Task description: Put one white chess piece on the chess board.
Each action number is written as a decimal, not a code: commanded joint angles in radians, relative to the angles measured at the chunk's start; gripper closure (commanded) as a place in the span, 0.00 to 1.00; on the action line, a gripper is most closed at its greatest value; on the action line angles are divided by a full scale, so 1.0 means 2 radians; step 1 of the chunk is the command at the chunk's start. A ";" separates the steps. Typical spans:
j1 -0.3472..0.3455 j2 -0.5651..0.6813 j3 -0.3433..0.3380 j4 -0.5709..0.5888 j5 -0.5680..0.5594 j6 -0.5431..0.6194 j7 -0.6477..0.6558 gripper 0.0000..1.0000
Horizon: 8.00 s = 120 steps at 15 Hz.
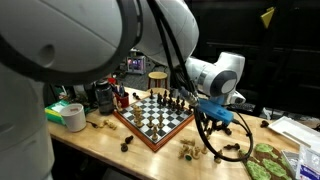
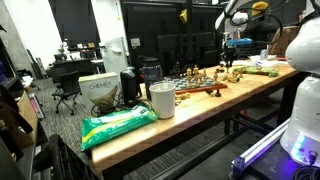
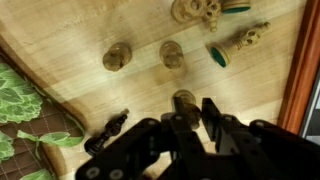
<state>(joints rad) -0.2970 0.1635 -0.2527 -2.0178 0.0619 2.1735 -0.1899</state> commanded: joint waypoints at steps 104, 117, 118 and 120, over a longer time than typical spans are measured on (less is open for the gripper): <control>0.130 -0.195 0.069 -0.197 0.009 -0.023 -0.127 0.94; 0.138 -0.182 0.072 -0.193 0.014 -0.026 -0.130 0.94; 0.138 -0.181 0.071 -0.192 0.014 -0.026 -0.131 0.94; 0.137 -0.180 0.070 -0.192 0.014 -0.025 -0.132 0.94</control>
<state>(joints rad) -0.0233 -0.1867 -0.1079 -2.3962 0.0700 2.1320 -0.4289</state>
